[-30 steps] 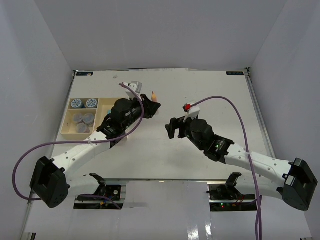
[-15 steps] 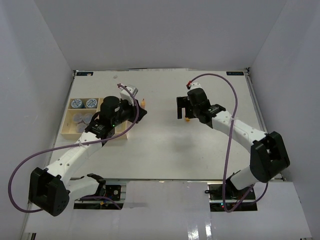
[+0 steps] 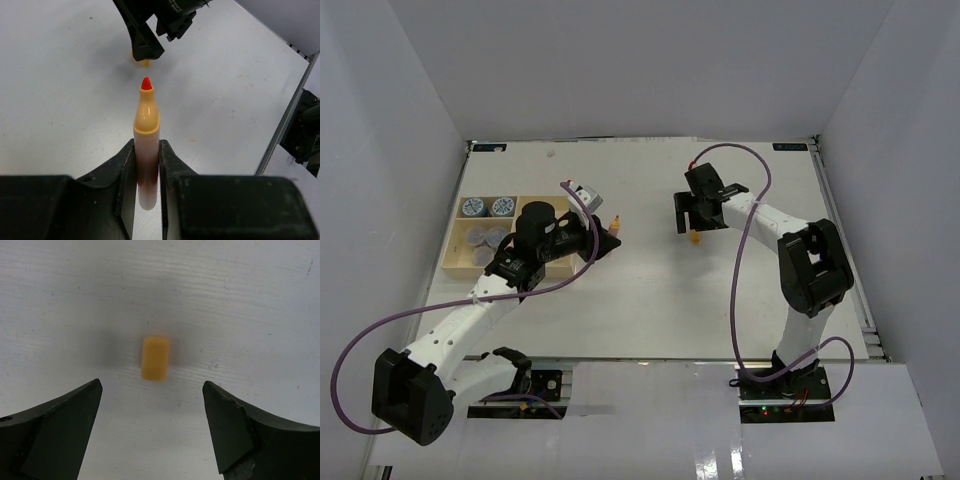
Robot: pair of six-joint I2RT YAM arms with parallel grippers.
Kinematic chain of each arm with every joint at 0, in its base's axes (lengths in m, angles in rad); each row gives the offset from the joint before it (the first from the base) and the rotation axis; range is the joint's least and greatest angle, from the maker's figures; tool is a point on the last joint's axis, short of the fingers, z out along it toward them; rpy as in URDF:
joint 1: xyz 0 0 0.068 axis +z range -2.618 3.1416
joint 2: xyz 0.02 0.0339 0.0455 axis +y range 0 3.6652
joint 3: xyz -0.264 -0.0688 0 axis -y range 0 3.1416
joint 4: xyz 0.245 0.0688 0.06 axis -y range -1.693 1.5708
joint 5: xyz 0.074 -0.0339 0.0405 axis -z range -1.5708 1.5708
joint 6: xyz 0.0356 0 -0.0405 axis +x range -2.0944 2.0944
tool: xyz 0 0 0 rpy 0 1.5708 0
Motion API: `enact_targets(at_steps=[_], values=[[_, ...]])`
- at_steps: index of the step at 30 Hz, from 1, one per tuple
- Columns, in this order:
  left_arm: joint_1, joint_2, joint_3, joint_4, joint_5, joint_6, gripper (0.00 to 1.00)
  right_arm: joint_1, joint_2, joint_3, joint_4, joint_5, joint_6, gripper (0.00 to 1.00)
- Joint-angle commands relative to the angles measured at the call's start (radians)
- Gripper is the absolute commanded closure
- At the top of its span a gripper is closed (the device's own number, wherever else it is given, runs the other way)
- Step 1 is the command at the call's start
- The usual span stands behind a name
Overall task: Sort the stationery into containers
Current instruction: Pick up the pen cap from the center of the board.
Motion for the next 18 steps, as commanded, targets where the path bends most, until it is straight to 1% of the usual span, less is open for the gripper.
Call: enact_targets(at_steps=[1, 10, 14, 15, 18], values=[[0.0, -0.024, -0.004, 0.015, 0.07, 0.02, 1.0, -0.007, 0.04, 0.065, -0.031, -0.022, -0.015, 0.13], [0.0, -0.013, -0.006, 0.014, 0.101, 0.021, 1.0, -0.01, 0.14, 0.113, -0.029, -0.019, -0.018, 0.28], [0.0, -0.01, -0.006, 0.02, 0.107, 0.023, 1.0, -0.016, 0.174, 0.123, -0.029, -0.017, -0.017, 0.32], [0.0, -0.007, -0.006, 0.02, 0.105, 0.021, 1.0, -0.018, 0.183, 0.125, -0.029, -0.019, -0.017, 0.35], [0.0, -0.001, -0.004, 0.019, 0.085, 0.015, 1.0, -0.021, 0.198, 0.13, -0.028, -0.02, -0.02, 0.38]])
